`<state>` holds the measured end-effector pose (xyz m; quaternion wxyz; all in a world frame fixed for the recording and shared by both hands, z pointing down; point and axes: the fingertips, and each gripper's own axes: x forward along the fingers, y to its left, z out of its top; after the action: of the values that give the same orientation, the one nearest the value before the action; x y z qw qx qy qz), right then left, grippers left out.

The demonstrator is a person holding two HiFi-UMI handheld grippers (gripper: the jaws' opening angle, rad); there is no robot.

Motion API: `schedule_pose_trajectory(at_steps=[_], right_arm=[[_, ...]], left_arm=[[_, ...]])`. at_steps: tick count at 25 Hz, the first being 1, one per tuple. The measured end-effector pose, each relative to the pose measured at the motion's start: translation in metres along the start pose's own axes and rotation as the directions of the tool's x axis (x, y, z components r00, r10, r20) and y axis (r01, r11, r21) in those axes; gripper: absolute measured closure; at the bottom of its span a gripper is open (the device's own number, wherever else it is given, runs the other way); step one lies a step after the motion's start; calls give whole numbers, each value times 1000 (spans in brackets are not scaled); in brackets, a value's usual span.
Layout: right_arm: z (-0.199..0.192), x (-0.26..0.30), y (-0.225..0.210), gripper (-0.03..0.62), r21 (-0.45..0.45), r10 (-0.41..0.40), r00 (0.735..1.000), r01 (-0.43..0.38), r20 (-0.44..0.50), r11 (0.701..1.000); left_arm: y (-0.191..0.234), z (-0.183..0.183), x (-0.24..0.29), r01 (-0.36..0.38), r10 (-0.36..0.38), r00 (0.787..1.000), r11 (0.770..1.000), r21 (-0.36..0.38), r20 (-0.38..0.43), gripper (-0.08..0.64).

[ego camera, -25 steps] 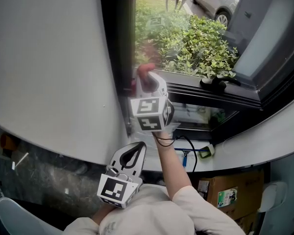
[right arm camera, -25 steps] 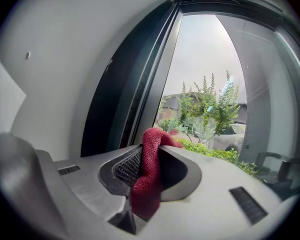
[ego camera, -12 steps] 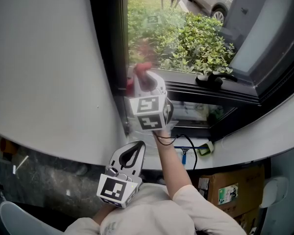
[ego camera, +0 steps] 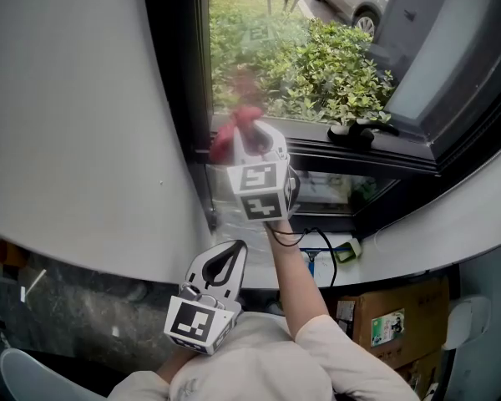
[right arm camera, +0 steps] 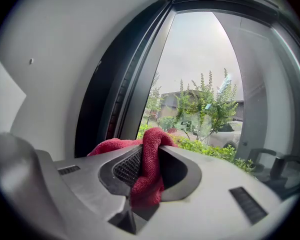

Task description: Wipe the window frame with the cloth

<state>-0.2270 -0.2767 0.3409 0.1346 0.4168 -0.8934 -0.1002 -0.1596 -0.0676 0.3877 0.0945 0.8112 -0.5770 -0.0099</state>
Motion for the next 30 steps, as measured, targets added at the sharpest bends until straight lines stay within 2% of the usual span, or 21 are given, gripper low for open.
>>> schedule_pose_trajectory(at_steps=[24,30], right_arm=[[-14,-16,-34,503,-10,-65,998,64,-14,998],[-17,-19,-44,511,30,-56,998,57,-22,998]], left_arm=[[-16,1,8,36,-36,999,999,8,2,552],[-20,0,11,40,-40,999,999,8,-2,552]])
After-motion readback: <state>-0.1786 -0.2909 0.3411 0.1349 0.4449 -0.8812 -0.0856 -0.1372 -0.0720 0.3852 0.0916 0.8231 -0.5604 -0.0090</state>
